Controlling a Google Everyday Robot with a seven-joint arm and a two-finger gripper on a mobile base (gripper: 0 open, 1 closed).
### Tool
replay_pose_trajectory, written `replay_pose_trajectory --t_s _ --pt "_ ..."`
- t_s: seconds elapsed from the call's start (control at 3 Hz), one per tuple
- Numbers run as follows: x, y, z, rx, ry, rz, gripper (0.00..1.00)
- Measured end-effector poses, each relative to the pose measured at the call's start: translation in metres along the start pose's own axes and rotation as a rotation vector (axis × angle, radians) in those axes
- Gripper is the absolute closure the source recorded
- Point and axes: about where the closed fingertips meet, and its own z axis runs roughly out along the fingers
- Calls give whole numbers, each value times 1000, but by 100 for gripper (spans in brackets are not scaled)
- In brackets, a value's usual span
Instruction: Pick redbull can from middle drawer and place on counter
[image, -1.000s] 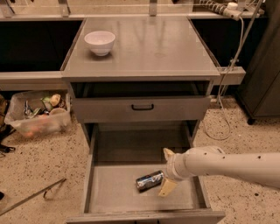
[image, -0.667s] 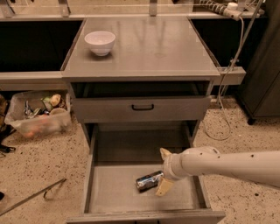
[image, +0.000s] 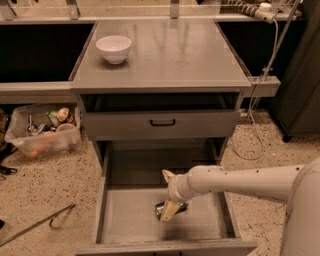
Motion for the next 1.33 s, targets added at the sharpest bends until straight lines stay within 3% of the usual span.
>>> replay_pose_trajectory --t_s 0.67,1.33 --pt "27 0 55 -103 -31 59 0" --pt "54 7 78 -159 -46 113 0"
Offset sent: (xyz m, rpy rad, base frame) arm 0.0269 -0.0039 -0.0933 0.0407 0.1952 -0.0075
